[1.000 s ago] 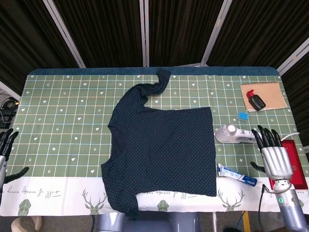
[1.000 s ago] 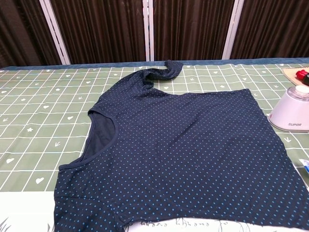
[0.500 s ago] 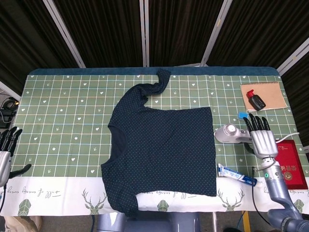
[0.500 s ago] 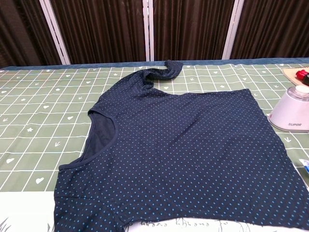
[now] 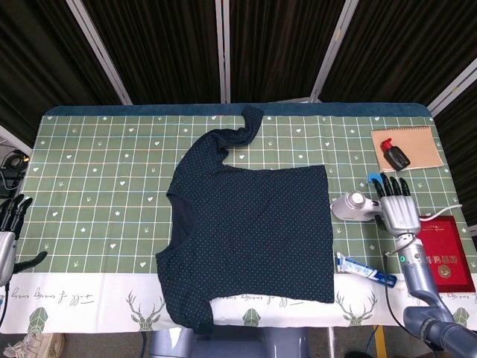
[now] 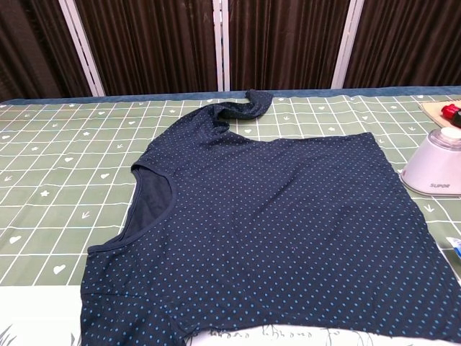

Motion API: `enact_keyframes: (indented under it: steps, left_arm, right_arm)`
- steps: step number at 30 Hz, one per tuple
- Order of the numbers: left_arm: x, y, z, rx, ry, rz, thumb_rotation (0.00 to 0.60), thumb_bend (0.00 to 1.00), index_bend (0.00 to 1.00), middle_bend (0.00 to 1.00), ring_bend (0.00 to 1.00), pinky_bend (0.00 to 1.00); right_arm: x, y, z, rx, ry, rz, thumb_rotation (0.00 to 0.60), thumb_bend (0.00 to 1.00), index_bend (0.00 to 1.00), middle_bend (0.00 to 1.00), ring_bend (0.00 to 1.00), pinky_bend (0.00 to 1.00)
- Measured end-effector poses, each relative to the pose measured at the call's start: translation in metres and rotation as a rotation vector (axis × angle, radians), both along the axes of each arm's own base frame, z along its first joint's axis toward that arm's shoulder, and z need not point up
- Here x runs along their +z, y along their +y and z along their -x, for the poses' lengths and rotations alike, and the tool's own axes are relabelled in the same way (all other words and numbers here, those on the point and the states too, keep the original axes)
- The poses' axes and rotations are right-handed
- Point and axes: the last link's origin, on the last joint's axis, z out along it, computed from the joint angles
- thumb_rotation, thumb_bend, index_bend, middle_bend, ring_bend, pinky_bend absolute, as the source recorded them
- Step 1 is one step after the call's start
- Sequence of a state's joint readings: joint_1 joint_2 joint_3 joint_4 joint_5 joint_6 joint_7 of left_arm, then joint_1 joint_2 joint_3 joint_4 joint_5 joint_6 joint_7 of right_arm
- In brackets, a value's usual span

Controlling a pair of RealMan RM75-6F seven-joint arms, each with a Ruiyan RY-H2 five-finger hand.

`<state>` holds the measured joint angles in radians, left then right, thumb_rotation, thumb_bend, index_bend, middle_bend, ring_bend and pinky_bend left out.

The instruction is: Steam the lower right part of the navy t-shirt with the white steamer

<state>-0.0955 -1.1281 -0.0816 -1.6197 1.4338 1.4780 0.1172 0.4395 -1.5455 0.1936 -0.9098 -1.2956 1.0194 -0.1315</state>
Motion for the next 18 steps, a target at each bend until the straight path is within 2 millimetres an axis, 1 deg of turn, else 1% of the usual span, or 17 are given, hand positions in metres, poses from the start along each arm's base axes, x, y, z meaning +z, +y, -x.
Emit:
enact_keyframes:
  steps: [8,15,17,18]
  left_arm:
    - [0.0,0.001,0.0,0.003,-0.001,-0.002,0.6,0.0,0.0,0.0,0.0,0.0]
    - [0.001,0.001,0.001,0.006,-0.001,-0.003,0.6,0.0,0.0,0.0,0.0,0.0]
    - [0.001,0.001,0.001,0.007,-0.002,-0.004,0.6,0.0,0.0,0.0,0.0,0.0]
    - [0.001,0.001,0.001,0.007,-0.002,-0.005,0.6,0.0,0.0,0.0,0.0,0.0]
  right_arm:
    - [-0.004,-0.016,0.005,-0.016,0.057,0.017,0.6,0.53,0.0,0.0,0.0,0.0]
    - [-0.009,-0.026,0.01,-0.056,0.082,-0.009,0.6,0.53,0.0,0.0,0.0,0.01]
    - [-0.01,-0.028,0.011,-0.064,0.08,-0.013,0.6,0.55,0.0,0.01,0.0,0.02]
    - [-0.01,-0.03,0.011,-0.068,0.079,-0.013,0.6,0.56,0.0,0.03,0.0,0.03]
